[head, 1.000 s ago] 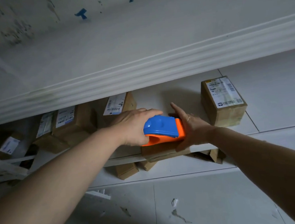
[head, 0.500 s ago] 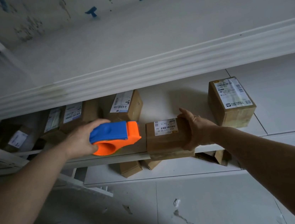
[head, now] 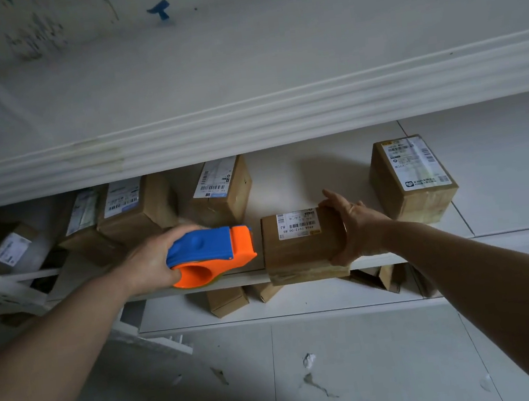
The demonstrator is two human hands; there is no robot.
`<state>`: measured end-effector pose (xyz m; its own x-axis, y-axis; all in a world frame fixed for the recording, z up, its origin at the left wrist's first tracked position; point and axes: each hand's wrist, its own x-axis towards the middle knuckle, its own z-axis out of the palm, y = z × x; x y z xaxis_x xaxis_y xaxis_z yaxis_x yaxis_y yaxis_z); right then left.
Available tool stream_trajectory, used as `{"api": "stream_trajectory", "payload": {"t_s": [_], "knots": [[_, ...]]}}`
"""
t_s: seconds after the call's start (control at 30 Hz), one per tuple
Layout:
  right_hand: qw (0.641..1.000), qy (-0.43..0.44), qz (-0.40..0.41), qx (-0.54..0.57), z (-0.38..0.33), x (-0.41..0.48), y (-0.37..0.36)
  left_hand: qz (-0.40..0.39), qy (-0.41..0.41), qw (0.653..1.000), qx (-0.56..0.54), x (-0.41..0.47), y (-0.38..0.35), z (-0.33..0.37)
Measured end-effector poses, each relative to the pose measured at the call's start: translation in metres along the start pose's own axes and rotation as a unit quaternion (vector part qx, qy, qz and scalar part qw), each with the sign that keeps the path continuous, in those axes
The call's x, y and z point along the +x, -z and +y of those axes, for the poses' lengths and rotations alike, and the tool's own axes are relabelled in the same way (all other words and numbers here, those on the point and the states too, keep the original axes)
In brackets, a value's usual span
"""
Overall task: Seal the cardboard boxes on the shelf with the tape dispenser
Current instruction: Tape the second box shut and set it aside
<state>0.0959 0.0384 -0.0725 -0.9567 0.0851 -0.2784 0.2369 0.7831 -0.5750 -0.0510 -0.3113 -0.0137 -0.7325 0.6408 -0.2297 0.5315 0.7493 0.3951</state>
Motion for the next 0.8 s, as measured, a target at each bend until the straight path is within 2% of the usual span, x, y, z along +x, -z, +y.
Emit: {"api": "stream_trajectory", "payload": {"t_s": [0.3,0.4,0.47,0.6,0.7,0.8], "knots": [[0.999,0.014,0.004,-0.032,-0.002,0.004,-0.003,-0.02,-0.017,0.997,0.078,0.008,-0.017,-0.002],[0.994,0.016,-0.01,-0.105,-0.009,0.003,-0.001,-0.03,-0.015,0.995,0.089,0.01,-0.018,0.003],[0.981,0.048,-0.003,-0.19,-0.02,0.001,-0.002,-0.03,-0.015,0.996,0.083,0.011,-0.017,0.005],[0.936,0.17,0.023,-0.306,-0.034,-0.009,-0.035,-0.026,-0.01,0.997,0.076,0.012,-0.02,0.006],[0.921,0.184,0.016,-0.343,-0.029,-0.012,-0.052,-0.034,-0.011,0.997,0.069,0.013,-0.024,0.006],[0.923,0.183,0.017,-0.339,-0.03,-0.011,-0.054,-0.032,-0.01,0.998,0.048,0.012,-0.026,0.004]]}}
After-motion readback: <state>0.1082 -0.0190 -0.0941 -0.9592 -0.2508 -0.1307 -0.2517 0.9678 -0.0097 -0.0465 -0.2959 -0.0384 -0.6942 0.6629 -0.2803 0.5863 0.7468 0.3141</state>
